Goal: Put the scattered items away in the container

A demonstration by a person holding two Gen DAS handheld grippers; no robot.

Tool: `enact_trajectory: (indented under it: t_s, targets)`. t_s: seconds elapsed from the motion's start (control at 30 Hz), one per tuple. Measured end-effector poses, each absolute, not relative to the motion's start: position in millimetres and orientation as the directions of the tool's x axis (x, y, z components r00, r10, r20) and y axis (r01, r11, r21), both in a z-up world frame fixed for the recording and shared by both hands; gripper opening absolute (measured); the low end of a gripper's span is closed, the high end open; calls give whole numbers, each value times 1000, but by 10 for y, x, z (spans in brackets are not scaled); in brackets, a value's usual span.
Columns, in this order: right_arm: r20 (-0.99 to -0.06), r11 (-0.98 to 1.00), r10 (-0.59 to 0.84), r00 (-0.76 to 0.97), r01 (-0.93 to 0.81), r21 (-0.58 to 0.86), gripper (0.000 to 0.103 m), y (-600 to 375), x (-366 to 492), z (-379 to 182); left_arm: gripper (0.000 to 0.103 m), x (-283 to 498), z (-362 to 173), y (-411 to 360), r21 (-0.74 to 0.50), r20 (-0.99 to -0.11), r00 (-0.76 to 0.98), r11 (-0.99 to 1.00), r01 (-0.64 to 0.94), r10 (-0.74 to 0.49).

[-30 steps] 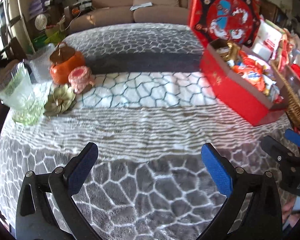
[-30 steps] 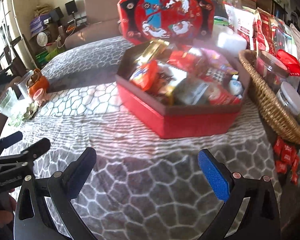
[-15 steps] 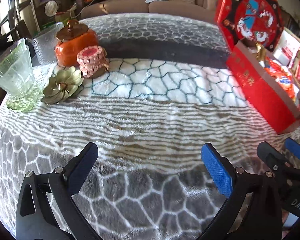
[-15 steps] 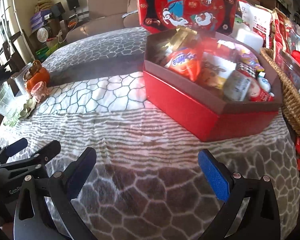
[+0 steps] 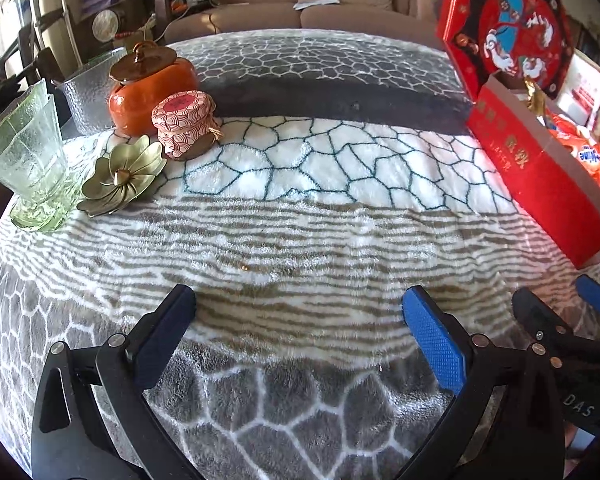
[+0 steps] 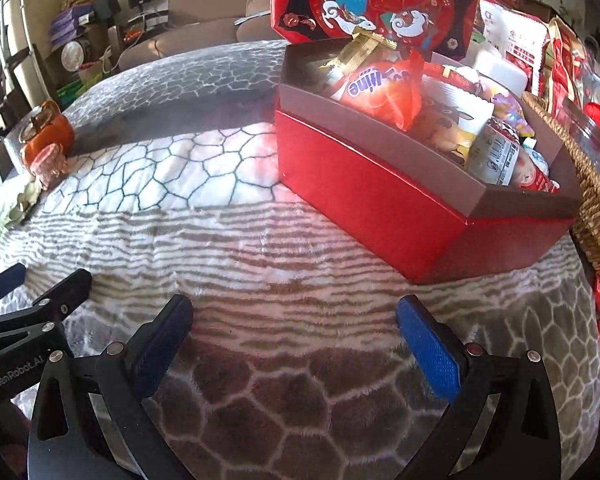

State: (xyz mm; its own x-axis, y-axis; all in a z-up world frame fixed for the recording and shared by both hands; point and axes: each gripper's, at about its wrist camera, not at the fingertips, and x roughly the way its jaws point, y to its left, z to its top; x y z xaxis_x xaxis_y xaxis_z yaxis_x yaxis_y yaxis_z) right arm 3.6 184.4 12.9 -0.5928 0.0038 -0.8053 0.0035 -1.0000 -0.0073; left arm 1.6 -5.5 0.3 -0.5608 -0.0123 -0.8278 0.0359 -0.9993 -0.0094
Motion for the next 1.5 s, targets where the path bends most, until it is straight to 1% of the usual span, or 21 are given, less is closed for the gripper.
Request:
enact_trajectory:
  t_s: [0.73, 1.5]
  targets:
    - [-807, -999, 33, -589, -38, -13, 103, 1866, -41, 125, 103, 7, -3, -53, 2, -828, -560, -1000, 25, -16]
    - [-807, -1000, 28, -590, -28, -14, 103, 1868, -25, 121, 103, -7, -4, -60, -6, -829, -560, -1000, 24, -9]
